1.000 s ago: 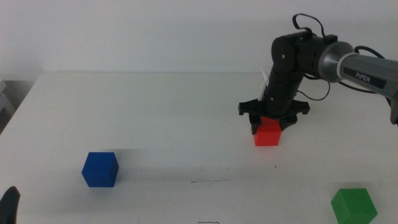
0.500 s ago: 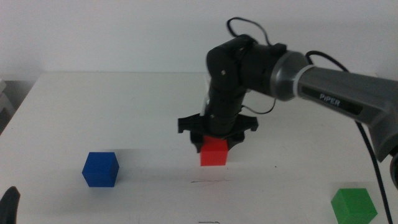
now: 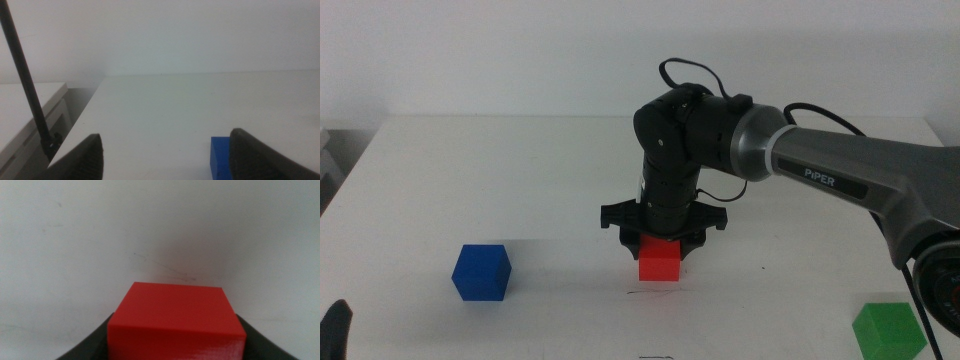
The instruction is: Stack red cubes first, then green, then blue cubes in a specific spot.
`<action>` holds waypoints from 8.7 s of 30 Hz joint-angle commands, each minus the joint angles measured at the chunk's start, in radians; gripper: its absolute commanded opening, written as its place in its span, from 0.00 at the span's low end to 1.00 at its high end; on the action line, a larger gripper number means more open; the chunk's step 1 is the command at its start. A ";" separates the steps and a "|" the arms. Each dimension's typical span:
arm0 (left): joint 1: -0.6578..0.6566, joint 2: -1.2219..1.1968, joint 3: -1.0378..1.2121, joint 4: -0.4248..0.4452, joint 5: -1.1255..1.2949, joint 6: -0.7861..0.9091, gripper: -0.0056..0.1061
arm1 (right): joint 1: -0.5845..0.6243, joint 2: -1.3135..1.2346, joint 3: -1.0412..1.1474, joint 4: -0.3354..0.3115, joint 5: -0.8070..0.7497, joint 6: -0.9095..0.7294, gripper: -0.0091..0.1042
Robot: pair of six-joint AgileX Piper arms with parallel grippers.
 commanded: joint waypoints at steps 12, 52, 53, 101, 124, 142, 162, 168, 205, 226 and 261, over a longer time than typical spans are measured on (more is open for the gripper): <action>0.002 -0.026 -0.001 -0.006 -0.076 -0.009 0.79 | 0.000 -0.034 -0.025 -0.019 -0.003 -0.015 0.19; 0.002 -0.026 -0.001 -0.006 -0.076 -0.009 0.79 | -0.351 -0.748 0.745 -0.039 -0.039 -0.346 0.86; 0.002 -0.026 -0.001 -0.006 -0.076 -0.009 0.79 | -0.359 -0.748 0.763 -0.037 -0.040 -0.358 0.86; 0.002 -0.026 -0.001 -0.006 -0.076 -0.009 0.79 | -0.482 -0.603 0.900 -0.046 -0.187 -0.468 0.82; 0.002 -0.026 -0.001 -0.006 -0.076 -0.009 0.79 | -0.229 -0.507 0.434 -0.064 0.105 -0.216 0.07; 0.002 -0.026 -0.001 -0.006 -0.076 -0.009 0.79 | -0.021 -0.175 -0.066 -0.029 0.200 -0.079 0.07; 0.002 -0.026 -0.001 -0.006 -0.076 -0.009 0.79 | 0.001 -0.141 -0.067 -0.014 0.185 -0.048 0.07; 0.002 -0.026 -0.001 -0.006 -0.076 -0.009 0.79 | 0.001 -0.127 -0.078 -0.010 0.179 -0.048 0.07; 0.002 -0.026 -0.001 -0.006 -0.076 -0.009 0.79 | -0.002 -0.158 -0.081 -0.038 0.203 -0.071 0.07; 0.002 -0.026 -0.001 -0.006 -0.076 -0.009 0.79 | 0.010 -0.117 -0.077 -0.023 0.166 -0.045 0.11; 0.002 -0.026 -0.001 -0.006 -0.076 -0.009 0.79 | 0.010 -0.117 -0.077 -0.034 0.072 -0.149 0.66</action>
